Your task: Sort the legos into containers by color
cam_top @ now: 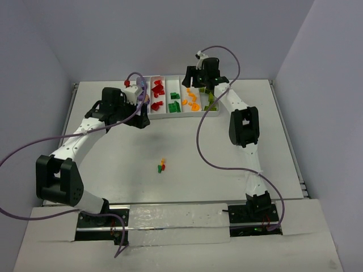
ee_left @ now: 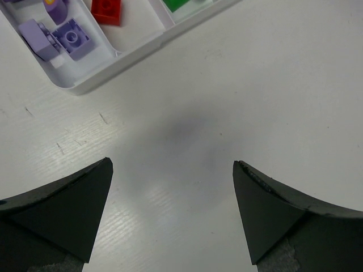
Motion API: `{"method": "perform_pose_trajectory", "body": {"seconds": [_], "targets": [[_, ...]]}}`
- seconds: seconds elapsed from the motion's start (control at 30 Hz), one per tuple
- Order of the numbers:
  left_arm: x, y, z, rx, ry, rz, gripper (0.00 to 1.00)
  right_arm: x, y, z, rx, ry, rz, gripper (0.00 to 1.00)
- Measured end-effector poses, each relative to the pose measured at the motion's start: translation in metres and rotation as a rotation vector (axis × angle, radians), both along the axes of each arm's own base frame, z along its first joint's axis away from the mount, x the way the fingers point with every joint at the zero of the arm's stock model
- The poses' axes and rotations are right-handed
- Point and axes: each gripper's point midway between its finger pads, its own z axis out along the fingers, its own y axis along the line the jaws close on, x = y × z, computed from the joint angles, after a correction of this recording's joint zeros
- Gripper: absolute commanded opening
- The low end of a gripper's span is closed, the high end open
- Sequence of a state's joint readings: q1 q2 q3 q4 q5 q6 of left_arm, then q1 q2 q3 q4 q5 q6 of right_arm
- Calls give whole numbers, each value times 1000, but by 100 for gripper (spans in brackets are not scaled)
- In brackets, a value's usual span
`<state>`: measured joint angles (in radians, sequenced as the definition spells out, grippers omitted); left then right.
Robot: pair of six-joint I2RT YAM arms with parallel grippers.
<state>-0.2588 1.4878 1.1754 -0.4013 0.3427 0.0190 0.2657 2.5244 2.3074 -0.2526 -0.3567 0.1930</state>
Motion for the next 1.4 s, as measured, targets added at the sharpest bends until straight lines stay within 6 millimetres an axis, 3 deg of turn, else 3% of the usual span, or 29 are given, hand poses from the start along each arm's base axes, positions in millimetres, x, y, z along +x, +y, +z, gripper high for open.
{"method": "perform_pose_trajectory", "body": {"seconds": [0.13, 0.3, 0.43, 0.47, 0.6, 0.77, 0.9, 1.0, 1.1, 1.27, 1.4], "targets": [[-7, 1, -7, 5, 20, -13, 96, -3, 0, -3, -5, 7, 8, 70], [-11, 0, -10, 3, 25, -23, 95, -10, -1, -1, -26, 14, 32, 52], [-23, 1, -11, -1, 27, -42, 94, -44, 0, 7, -59, 49, 131, 44], [-25, 1, -11, -2, 24, -47, 94, -58, 0, 9, -73, 57, 165, 43], [-34, 3, -7, -28, 26, -62, 94, -146, 5, 21, -143, 81, 354, 42], [-32, 33, 6, -156, 52, -38, 92, -255, 46, 40, -194, 18, 692, 40], [-34, 53, 12, -289, 111, -58, 90, -331, 71, 26, -255, -40, 970, 37], [-38, 57, 14, -378, 153, -93, 90, -368, 77, 6, -319, -92, 1140, 39], [-45, 59, 18, -461, 187, -116, 90, -382, 80, -2, -381, -174, 1273, 40], [-49, 62, 24, -534, 202, -135, 90, -379, 93, -7, -474, -347, 1443, 39], [-51, 61, 26, -545, 200, -149, 90, -384, 107, -23, -542, -455, 1582, 38]]}}
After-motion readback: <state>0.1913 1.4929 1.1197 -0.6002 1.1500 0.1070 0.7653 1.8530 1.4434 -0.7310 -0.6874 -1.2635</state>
